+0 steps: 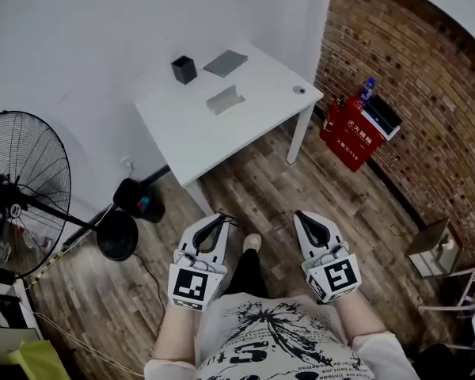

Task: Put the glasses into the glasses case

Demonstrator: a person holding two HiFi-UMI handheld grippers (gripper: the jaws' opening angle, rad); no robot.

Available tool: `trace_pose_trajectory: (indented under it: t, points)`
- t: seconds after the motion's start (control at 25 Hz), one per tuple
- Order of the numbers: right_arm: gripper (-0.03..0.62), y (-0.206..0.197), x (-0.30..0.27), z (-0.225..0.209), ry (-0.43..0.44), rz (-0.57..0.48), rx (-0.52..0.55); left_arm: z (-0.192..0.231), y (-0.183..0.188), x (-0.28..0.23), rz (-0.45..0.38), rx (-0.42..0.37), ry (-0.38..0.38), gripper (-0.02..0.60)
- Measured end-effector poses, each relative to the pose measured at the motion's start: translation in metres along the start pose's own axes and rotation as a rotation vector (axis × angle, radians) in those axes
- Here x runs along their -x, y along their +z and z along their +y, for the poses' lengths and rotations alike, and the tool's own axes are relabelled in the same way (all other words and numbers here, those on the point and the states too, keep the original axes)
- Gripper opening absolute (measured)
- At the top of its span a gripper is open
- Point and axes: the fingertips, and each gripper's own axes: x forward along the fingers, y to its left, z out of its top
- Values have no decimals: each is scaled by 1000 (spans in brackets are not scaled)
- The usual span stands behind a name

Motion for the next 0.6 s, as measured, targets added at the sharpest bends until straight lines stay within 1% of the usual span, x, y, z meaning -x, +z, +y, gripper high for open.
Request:
trace_pose_trajectory:
  t: [0.12,0.16,0.28,0.4,0.52,0.6]
  points:
    - [15,4,-47,-27,-2,10,10,37,11,-46,-64,12,2,17]
    - [15,6,-65,-37,-7,14,12,50,13,-61,-68,14,0,17]
    - [15,16,-120,-71,-25,27,14,93,19,-109,-34,20,-17,17]
    - [15,31,-178,-105,-31,37,29,139,33,-160,-53,44,-23,17]
    - [15,34,-233,-129,-23,49,39,183,33,-202,-33,65,-24,17]
    - [15,32,-265,-141,-18,58,38,208,32,-226,-35,66,-17,17]
